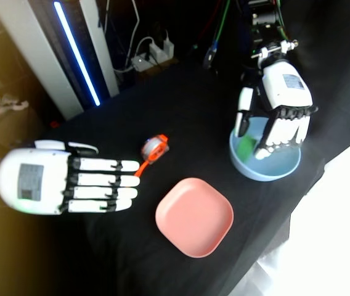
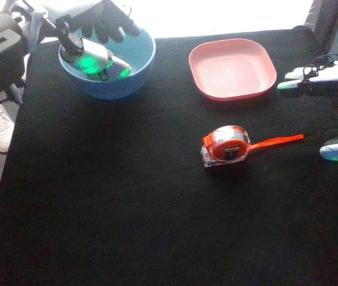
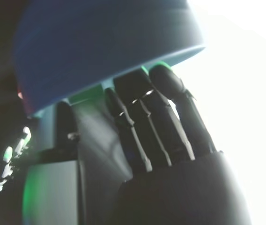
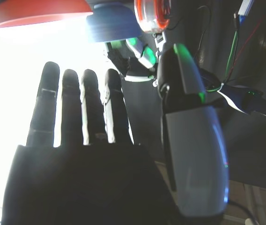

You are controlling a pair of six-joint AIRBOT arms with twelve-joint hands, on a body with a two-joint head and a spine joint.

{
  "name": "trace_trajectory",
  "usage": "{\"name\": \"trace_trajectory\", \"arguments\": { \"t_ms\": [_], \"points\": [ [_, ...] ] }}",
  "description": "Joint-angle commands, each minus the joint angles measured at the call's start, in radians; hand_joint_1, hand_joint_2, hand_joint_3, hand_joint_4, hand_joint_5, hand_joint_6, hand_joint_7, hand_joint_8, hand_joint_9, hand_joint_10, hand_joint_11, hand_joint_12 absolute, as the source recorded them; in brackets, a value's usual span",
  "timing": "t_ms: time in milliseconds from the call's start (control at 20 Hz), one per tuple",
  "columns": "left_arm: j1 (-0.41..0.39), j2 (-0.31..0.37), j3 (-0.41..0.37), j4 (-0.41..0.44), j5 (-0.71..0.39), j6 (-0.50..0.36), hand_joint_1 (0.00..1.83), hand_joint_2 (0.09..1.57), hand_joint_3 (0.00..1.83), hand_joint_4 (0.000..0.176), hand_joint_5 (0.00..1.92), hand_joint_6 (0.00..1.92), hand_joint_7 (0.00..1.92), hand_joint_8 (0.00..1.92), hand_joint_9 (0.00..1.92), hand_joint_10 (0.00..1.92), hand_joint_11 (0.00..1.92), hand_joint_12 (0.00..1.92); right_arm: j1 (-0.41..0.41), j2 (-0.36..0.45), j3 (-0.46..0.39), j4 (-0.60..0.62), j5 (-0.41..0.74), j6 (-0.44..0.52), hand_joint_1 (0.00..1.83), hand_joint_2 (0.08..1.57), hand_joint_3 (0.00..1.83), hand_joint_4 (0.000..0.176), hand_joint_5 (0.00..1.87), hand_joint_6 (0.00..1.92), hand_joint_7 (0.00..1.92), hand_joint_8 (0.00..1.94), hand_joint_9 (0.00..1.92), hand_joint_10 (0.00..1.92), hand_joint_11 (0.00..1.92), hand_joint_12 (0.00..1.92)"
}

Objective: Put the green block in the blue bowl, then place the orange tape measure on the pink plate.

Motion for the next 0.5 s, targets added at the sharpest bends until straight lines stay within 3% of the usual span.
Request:
{"name": "trace_trajectory", "arguments": {
  "t_ms": [0,50,100,150,200,250,300,400,450],
  "points": [
    [-0.022,0.014,-0.005,0.003,-0.136,-0.002,0.79,0.92,0.0,0.043,0.69,0.0,0.78,0.02,0.49,0.79,0.21,1.57,0.013,-0.003,0.004,0.045,0.11,0.009,0.95,1.11,0.0,0.013,0.33,0.0,0.22,0.0,0.14,0.0,0.0,0.54],
    [-0.026,0.019,-0.012,0.011,-0.141,-0.002,0.79,0.92,0.0,0.043,0.69,0.0,0.78,0.02,0.49,0.79,0.21,1.57,0.013,-0.003,0.004,0.045,0.11,0.009,0.95,1.11,0.0,0.013,0.33,0.0,0.22,0.0,0.14,0.0,0.0,0.54],
    [-0.03,0.031,-0.027,0.021,-0.155,-0.002,0.76,0.9,0.0,0.047,0.67,0.0,0.75,0.01,0.48,0.66,0.14,1.49,0.013,-0.003,0.004,0.045,0.11,0.009,0.96,1.11,0.0,0.015,0.32,0.0,0.22,0.0,0.15,0.0,0.0,0.55],
    [-0.029,0.055,-0.058,0.032,-0.185,-0.002,0.73,0.9,0.0,0.069,0.54,0.0,0.67,0.0,0.46,0.46,0.07,1.43,0.013,-0.003,0.004,0.045,0.11,0.013,0.97,1.1,0.0,0.023,0.32,0.0,0.22,0.0,0.16,0.0,0.0,0.59],
    [-0.024,0.073,-0.081,0.038,-0.214,-0.002,0.73,0.9,0.0,0.072,0.48,0.0,0.61,0.0,0.46,0.29,0.07,1.34,0.013,-0.003,0.004,0.045,0.111,0.018,0.98,1.09,0.0,0.028,0.32,0.0,0.22,0.0,0.16,0.0,0.0,0.62],
    [-0.008,0.104,-0.116,0.04,-0.259,-0.002,0.75,0.87,0.0,0.035,0.49,0.0,0.59,0.0,0.55,0.21,0.17,1.24,0.015,-0.003,0.004,0.045,0.111,0.026,0.99,1.09,0.0,0.031,0.32,0.0,0.2,0.0,0.14,0.0,0.0,0.59],
    [0.019,0.145,-0.163,0.04,-0.32,-0.002,0.8,0.85,0.0,0.05,0.47,0.0,0.53,0.0,0.52,0.04,0.12,1.0,0.019,-0.002,0.004,0.045,0.113,0.032,0.92,1.09,0.0,0.021,0.33,0.0,0.21,0.0,0.15,0.0,0.0,0.62],
    [0.077,0.218,-0.237,0.038,-0.419,-0.002,0.82,0.85,0.0,0.047,0.47,0.0,0.51,0.0,0.48,0.01,0.07,0.95,0.027,-0.001,0.003,0.045,0.124,0.035,0.92,1.09,0.0,0.02,0.33,0.0,0.2,0.0,0.14,0.0,0.0,0.6],
    [0.124,0.262,-0.284,0.028,-0.484,-0.008,0.8,0.86,0.01,0.02,0.47,0.0,0.51,0.0,0.45,0.0,0.02,0.92,0.036,-0.001,0.002,0.045,0.127,0.035,0.91,1.07,0.0,0.027,0.34,0.0,0.2,0.0,0.12,0.01,0.0,0.52]
  ]
}}
